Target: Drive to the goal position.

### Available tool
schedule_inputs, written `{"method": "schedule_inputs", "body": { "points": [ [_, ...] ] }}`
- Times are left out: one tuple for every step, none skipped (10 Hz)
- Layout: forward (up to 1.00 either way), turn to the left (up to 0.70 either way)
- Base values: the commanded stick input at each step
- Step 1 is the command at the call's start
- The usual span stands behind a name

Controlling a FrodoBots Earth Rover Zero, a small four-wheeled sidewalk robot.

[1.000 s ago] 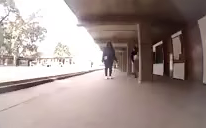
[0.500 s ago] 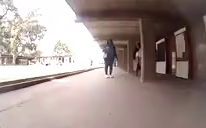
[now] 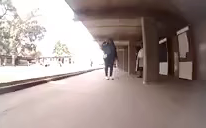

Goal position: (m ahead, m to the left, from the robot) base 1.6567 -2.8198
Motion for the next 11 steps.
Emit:
{"method": "schedule_inputs", "body": {
  "points": [
    [0.50,0.00],
    [0.50,0.00],
    [0.50,0.00],
    [0.50,0.00],
    [0.50,0.00],
    [0.50,0.00],
    [0.50,0.00],
    [0.50,0.00],
    [0.50,0.00],
    [0.50,0.00],
    [0.50,0.00]
  ]
}}
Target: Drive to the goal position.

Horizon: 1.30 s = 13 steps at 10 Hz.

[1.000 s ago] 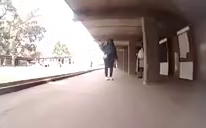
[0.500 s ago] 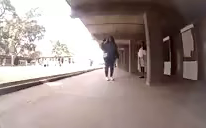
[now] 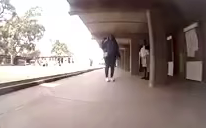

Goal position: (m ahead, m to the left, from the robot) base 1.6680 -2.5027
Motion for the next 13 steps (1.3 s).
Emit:
{"method": "schedule_inputs", "body": {
  "points": [
    [0.50,0.00],
    [0.50,0.00],
    [0.50,0.00],
    [0.50,0.00],
    [0.50,0.00],
    [0.50,0.00],
    [0.50,0.00],
    [0.50,0.00],
    [0.50,0.00],
    [0.50,0.00],
    [0.50,0.00],
    [0.50,0.00],
    [0.50,0.00]
  ]
}}
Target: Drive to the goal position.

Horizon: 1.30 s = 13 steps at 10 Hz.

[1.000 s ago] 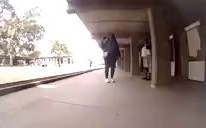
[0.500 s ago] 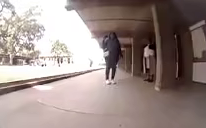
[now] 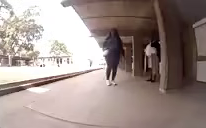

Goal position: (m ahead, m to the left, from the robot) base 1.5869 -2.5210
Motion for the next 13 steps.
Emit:
{"method": "schedule_inputs", "body": {
  "points": [
    [0.50,0.00],
    [0.50,0.00],
    [0.50,0.00],
    [0.50,0.00],
    [0.50,0.00],
    [0.50,0.00],
    [0.50,0.00],
    [0.50,0.00],
    [0.50,0.00],
    [0.50,0.00],
    [0.50,0.00],
    [0.50,0.00],
    [0.50,0.00]
  ]
}}
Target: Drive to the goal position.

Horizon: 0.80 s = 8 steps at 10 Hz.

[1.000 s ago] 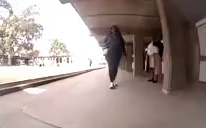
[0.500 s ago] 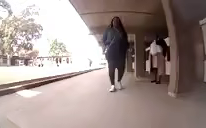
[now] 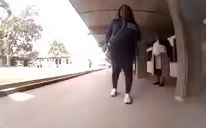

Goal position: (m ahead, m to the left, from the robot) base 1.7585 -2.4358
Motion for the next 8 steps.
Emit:
{"method": "schedule_inputs", "body": {
  "points": [
    [0.50,0.00],
    [0.50,0.00],
    [0.50,0.00],
    [0.50,0.00],
    [0.50,0.00],
    [0.50,0.00],
    [0.50,0.00],
    [0.46,0.00]
  ]
}}
